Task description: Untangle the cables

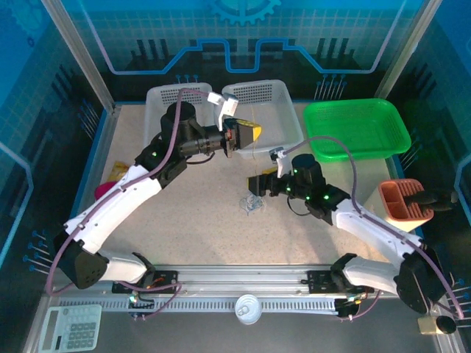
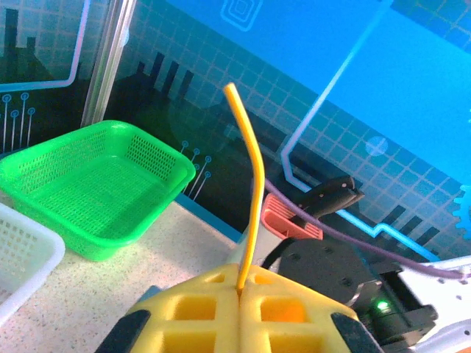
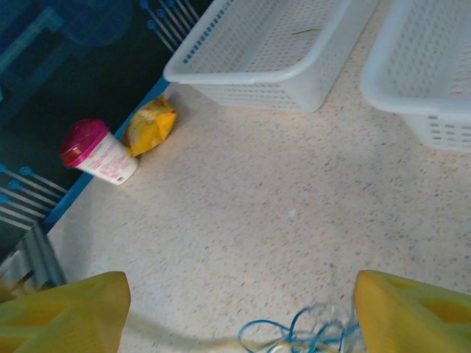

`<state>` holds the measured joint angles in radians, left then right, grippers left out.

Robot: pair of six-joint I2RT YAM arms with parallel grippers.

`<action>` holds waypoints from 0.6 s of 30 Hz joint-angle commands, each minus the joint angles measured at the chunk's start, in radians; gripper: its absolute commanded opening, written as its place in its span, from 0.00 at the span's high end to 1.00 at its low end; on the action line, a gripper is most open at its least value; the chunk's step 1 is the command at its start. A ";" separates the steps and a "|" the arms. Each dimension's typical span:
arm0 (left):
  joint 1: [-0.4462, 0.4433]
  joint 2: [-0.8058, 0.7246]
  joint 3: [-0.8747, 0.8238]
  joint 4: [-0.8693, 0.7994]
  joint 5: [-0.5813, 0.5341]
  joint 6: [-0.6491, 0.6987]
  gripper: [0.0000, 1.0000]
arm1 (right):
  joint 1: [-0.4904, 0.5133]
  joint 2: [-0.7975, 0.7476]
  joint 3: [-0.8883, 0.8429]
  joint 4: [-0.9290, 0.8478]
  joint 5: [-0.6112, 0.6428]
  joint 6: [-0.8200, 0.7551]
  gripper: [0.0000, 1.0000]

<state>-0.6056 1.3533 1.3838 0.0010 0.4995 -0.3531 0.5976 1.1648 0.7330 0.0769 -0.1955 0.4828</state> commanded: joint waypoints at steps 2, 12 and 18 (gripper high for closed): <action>-0.015 -0.026 0.062 0.000 0.023 -0.041 1.00 | 0.008 0.088 -0.021 0.152 0.090 0.010 0.22; -0.015 -0.022 0.182 -0.029 0.025 -0.074 1.00 | 0.010 0.245 -0.117 0.304 0.127 0.077 0.45; -0.014 -0.029 0.242 -0.057 -0.015 -0.066 1.00 | 0.009 0.296 -0.154 0.343 0.136 0.102 0.53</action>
<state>-0.6128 1.3529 1.5745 -0.0444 0.5014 -0.4141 0.5976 1.4395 0.5987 0.3557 -0.0818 0.5629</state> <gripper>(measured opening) 0.052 0.474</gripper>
